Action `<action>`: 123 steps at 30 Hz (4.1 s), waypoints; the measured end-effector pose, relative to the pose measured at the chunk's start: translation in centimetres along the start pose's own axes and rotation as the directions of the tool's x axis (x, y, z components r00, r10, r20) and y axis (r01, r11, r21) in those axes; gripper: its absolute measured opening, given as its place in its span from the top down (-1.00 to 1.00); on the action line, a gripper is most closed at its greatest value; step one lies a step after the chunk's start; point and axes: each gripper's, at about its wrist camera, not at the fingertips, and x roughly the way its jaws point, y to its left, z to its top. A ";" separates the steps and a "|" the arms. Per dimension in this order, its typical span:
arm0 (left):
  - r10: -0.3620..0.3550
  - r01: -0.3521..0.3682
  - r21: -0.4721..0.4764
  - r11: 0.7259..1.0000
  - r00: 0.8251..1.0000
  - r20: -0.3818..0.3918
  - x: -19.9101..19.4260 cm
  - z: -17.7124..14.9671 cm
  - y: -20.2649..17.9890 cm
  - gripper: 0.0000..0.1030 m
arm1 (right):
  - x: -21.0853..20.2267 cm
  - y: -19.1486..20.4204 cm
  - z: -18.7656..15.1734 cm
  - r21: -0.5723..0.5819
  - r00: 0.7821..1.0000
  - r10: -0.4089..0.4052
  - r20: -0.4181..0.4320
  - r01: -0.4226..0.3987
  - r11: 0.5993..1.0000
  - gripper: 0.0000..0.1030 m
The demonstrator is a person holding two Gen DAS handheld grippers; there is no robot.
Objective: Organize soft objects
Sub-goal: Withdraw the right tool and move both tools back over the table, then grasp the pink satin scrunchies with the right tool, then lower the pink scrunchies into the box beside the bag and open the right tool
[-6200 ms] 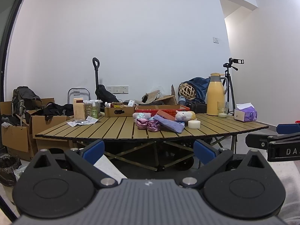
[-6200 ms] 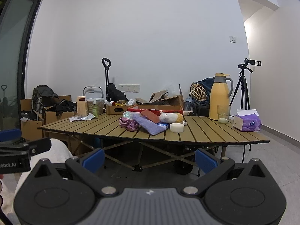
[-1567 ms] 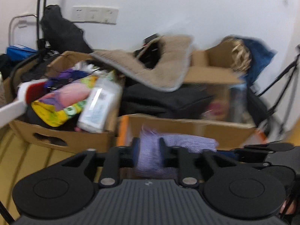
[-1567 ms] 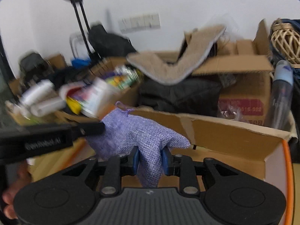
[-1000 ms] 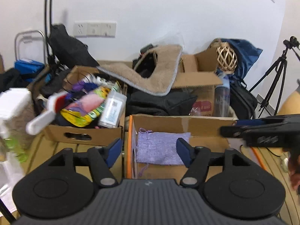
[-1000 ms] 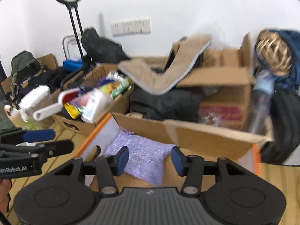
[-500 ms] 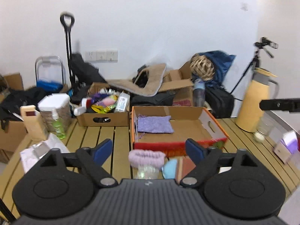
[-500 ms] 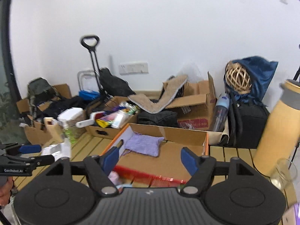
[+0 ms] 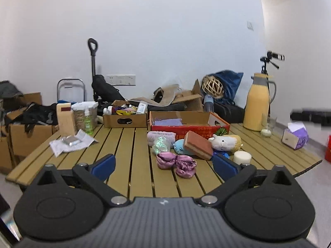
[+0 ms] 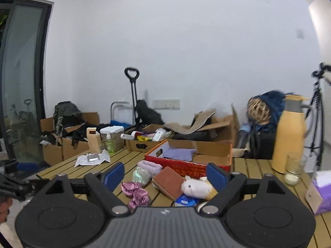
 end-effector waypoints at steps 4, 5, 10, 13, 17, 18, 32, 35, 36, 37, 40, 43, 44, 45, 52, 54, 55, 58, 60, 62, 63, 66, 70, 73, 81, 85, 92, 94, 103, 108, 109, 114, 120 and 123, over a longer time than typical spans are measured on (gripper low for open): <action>-0.002 0.002 0.036 0.999 1.000 0.001 -1.4 -1.3 -1.1 -1.00 | -2.9 1.9 -4.6 0.013 0.997 -0.081 0.009 0.080 0.997 -0.78; -0.010 0.010 0.042 0.999 1.000 0.002 -1.5 -1.3 -1.3 -1.00 | -3.1 2.1 -5.3 0.023 0.997 -0.081 -0.009 0.081 0.996 -0.78; -0.022 0.022 0.004 1.000 1.000 0.011 -1.2 -1.7 -1.2 -1.00 | -3.3 2.1 -6.6 -0.023 0.992 -0.119 -0.039 0.118 0.993 -0.78; -0.023 0.023 -0.005 1.000 1.000 -0.011 -0.4 -2.2 -1.1 -1.00 | -3.3 2.2 -6.8 -0.018 0.990 -0.136 -0.028 0.136 0.991 -0.79; -0.017 0.015 -0.029 0.999 0.999 -0.036 1.3 -3.2 -1.0 -1.00 | -2.5 3.1 -7.9 -0.054 0.990 -0.138 -0.028 0.136 0.989 -0.82; -0.016 0.015 -0.034 0.999 0.999 -0.047 2.0 -3.5 -1.1 -1.00 | -2.1 3.3 -8.3 -0.064 0.989 -0.144 -0.036 0.141 0.988 -0.82; -0.026 0.015 -0.070 0.997 0.987 -0.161 15.4 -3.1 -0.3 -0.80 | 7.6 0.3 -12.6 0.047 0.974 -0.074 -0.215 0.086 0.995 -0.49; -0.025 0.014 -0.065 0.998 0.984 -0.179 18.8 -2.1 1.1 -0.49 | 10.7 0.2 -12.3 0.073 0.970 -0.025 -0.243 0.044 0.996 -0.45; -0.035 0.021 -0.073 0.997 0.982 -0.188 20.1 -1.8 1.5 -0.36 | 11.8 0.3 -12.2 0.081 0.967 -0.006 -0.253 0.027 0.996 -0.41; -0.043 0.025 -0.088 0.996 0.978 -0.202 21.4 -1.4 2.1 -0.31 | 13.0 0.4 -12.0 0.088 0.966 0.016 -0.260 0.008 0.996 -0.28; -0.081 0.056 -0.123 0.991 0.975 -0.207 24.7 -0.8 3.6 -0.29 | 16.7 0.6 -11.0 0.153 0.962 0.083 -0.259 -0.044 0.987 -0.13; -0.131 0.086 -0.197 0.977 0.965 -0.227 27.8 -0.9 5.3 -0.25 | 20.7 1.0 -9.9 0.185 0.959 0.125 -0.255 -0.078 0.980 -0.04; -0.165 0.108 -0.237 0.966 0.957 -0.237 28.7 -1.1 5.9 -0.14 | 22.2 1.4 -9.7 0.183 0.958 0.133 -0.255 -0.087 0.979 0.03; -0.198 0.128 -0.270 0.954 0.948 -0.248 29.5 -1.4 6.3 -0.02 | 23.4 1.6 -9.7 0.181 0.955 0.141 -0.262 -0.095 0.979 0.09; -0.319 0.213 -0.370 0.904 0.914 -0.252 30.8 -2.8 7.7 0.61 | 28.5 2.5 -10.7 0.120 0.939 0.116 -0.325 -0.081 0.989 0.40; -0.323 0.219 -0.363 0.906 0.911 -0.256 30.9 -2.9 7.5 0.67 | 28.8 2.2 -10.8 0.150 0.935 0.127 -0.331 -0.080 0.985 0.40; -0.326 0.223 -0.362 0.905 0.910 -0.255 30.8 -2.9 7.5 0.69 | 28.9 2.1 -10.9 0.156 0.934 0.131 -0.333 -0.082 0.984 0.40; -0.325 0.223 -0.361 0.905 0.912 -0.251 30.7 -2.9 7.4 0.75 | 29.1 2.1 -10.9 0.165 0.930 0.144 -0.338 -0.092 0.982 0.51; -0.306 0.212 -0.343 0.915 0.919 -0.249 30.1 -2.8 7.1 0.80 | 29.0 1.9 -11.0 0.191 0.923 0.186 -0.336 -0.126 0.973 0.74; -0.262 0.175 -0.312 0.934 0.929 -0.262 28.8 -2.4 6.3 0.82 | 28.8 2.0 -11.0 0.189 0.923 0.189 -0.334 -0.131 0.973 0.82; -0.243 0.163 -0.297 0.941 0.936 -0.254 27.7 -2.1 5.7 0.82 | 28.4 2.2 -10.9 0.185 0.924 0.191 -0.332 -0.135 0.973 0.83; -0.224 0.162 -0.269 0.949 0.951 -0.215 23.9 -1.3 4.4 0.82 | 25.9 2.9 -10.0 0.160 0.937 0.193 -0.293 -0.150 0.976 0.84; -0.254 0.210 -0.252 0.945 0.954 -0.157 18.9 0.3 2.8 0.82 | 21.0 3.1 -8.4 0.146 0.955 0.197 -0.222 -0.167 0.975 0.84; -0.273 0.244 -0.223 0.944 0.956 -0.109 15.7 1.7 1.0 0.82 | 16.8 3.0 -6.9 0.133 0.969 0.185 -0.161 -0.165 0.977 0.84; -0.320 0.312 -0.148 0.938 0.947 -0.029 9.0 3.5 -4.1 0.82 | 6.1 2.8 -4.4 0.080 0.992 0.125 -0.022 -0.123 0.989 0.84; -0.332 0.328 -0.111 0.938 0.943 -0.018 7.4 3.9 -6.0 0.82 | 3.0 2.1 -4.1 0.082 0.994 0.108 0.016 -0.109 0.991 0.84; -0.361 0.358 -0.090 0.929 0.932 -0.023 9.1 4.7 -6.8 0.82 | 1.7 0.7 -4.1 0.101 0.995 0.086 0.044 -0.090 0.991 0.84; -0.369 0.366 -0.081 0.927 0.929 -0.029 11.0 5.7 -7.2 0.82 | 2.4 0.2 -3.9 0.095 0.996 0.076 0.041 -0.079 0.992 0.84; -0.403 0.396 -0.093 0.913 0.913 -0.069 26.0 13.3 -8.4 0.82 | 13.7 -8.0 3.6 0.104 0.996 0.084 0.008 -0.085 0.991 0.84; -0.400 0.373 -0.177 0.911 0.904 -0.151 36.9 16.4 -7.9 0.82 | 23.3 -13.2 7.6 0.106 0.989 0.116 -0.087 -0.106 0.989 0.84; -0.393 0.359 -0.196 0.912 0.904 -0.171 39.4 17.0 -7.8 0.82 | 25.4 -14.2 8.4 0.105 0.987 0.118 -0.108 -0.106 0.989 0.84; -0.381 0.313 -0.259 0.914 0.882 -0.277 51.2 17.6 -7.2 0.82 | 37.0 -18.7 10.0 0.088 0.967 0.096 -0.235 -0.077 0.993 0.84; -0.321 0.203 -0.299 0.932 0.846 -0.426 63.1 14.0 -7.9 0.81 | 49.0 -23.1 7.2 0.064 0.920 0.033 -0.392 -0.008 0.998 0.83; -0.276 0.159 -0.264 0.951 0.821 -0.500 66.4 12.5 -9.0 0.72 | 52.9 -23.6 5.3 0.004 0.894 -0.037 -0.447 0.044 0.999 0.75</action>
